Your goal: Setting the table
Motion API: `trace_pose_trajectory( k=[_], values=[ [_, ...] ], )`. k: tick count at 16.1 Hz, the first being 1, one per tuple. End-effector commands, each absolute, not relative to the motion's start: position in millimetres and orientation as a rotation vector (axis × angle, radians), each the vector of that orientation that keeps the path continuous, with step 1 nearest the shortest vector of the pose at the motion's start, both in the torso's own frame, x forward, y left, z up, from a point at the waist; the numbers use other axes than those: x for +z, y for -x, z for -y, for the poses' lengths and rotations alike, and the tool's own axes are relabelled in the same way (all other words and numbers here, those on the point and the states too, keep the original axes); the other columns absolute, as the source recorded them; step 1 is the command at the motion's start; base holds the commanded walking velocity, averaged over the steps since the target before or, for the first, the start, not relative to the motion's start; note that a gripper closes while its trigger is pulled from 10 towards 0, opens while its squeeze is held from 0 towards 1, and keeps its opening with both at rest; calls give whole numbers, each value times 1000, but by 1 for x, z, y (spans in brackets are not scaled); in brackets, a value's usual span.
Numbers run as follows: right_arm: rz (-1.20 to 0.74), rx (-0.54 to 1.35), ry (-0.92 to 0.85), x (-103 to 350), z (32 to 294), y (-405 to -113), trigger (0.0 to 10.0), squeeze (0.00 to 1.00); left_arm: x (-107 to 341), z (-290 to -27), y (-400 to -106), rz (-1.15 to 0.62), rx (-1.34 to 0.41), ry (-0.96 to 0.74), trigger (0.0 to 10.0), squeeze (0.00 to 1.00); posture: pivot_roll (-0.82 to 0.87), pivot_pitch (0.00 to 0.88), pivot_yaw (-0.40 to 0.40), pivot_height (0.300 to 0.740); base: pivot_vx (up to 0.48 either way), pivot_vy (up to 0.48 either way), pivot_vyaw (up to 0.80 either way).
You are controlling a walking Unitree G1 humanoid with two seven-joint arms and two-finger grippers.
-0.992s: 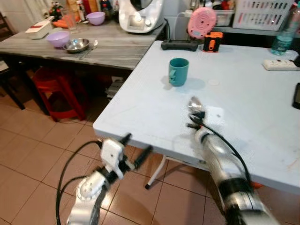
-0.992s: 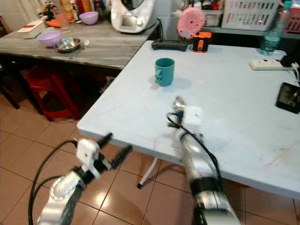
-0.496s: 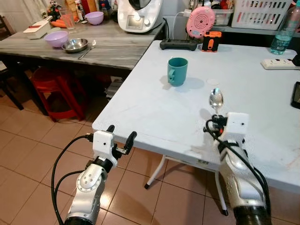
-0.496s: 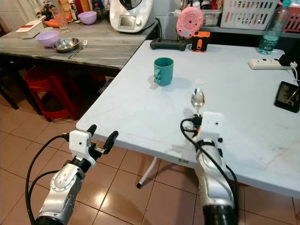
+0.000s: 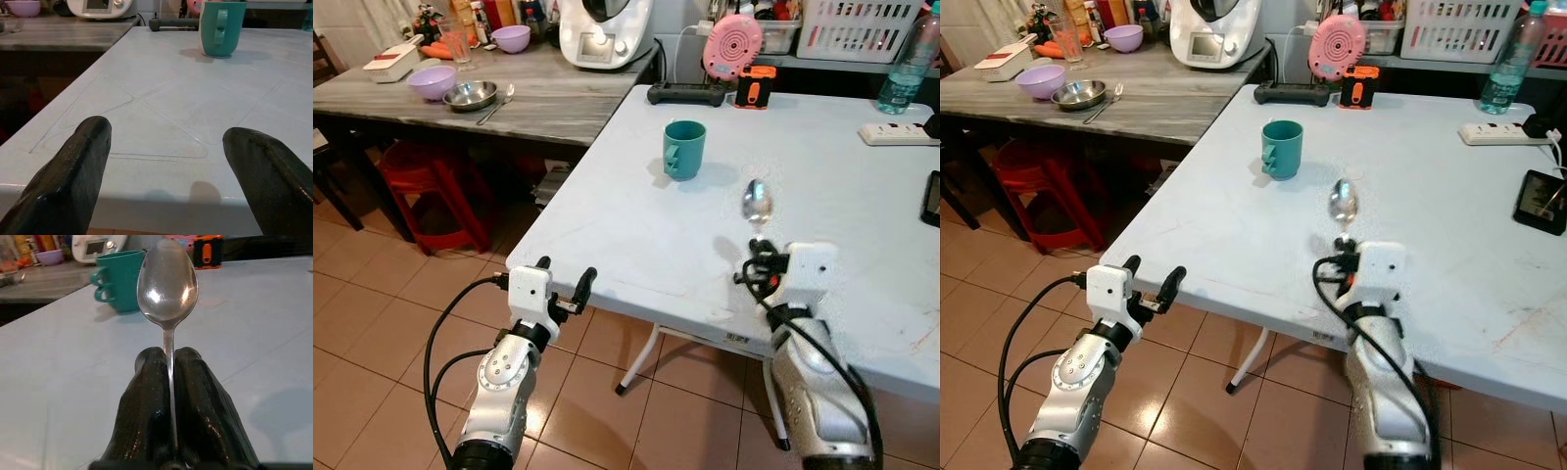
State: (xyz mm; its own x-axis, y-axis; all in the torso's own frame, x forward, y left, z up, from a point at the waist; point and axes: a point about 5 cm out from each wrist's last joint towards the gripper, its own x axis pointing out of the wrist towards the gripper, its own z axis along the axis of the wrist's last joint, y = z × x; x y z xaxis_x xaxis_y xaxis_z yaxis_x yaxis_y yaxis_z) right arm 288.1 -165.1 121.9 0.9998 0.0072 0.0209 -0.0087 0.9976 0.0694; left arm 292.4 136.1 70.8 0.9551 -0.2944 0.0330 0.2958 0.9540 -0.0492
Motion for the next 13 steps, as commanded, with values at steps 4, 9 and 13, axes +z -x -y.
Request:
trace_pose_trajectory(
  k=[4,9,13],
  values=[
    [80,-20,-98,133,168,-288,10000,0,73,-143,-296,38,-265,59,10000,0,-98,0,89,740,0,0,0],
    [52,-47,-101,128,174,-285,10000,0,70,-146,-296,31,-270,57,10000,0,-104,0,90,740,0,106,-640],
    [85,-56,-73,130,173,-286,10000,0,71,-144,-298,36,-279,57,10000,0,-105,0,92,740,0,384,-200]
  ],
)
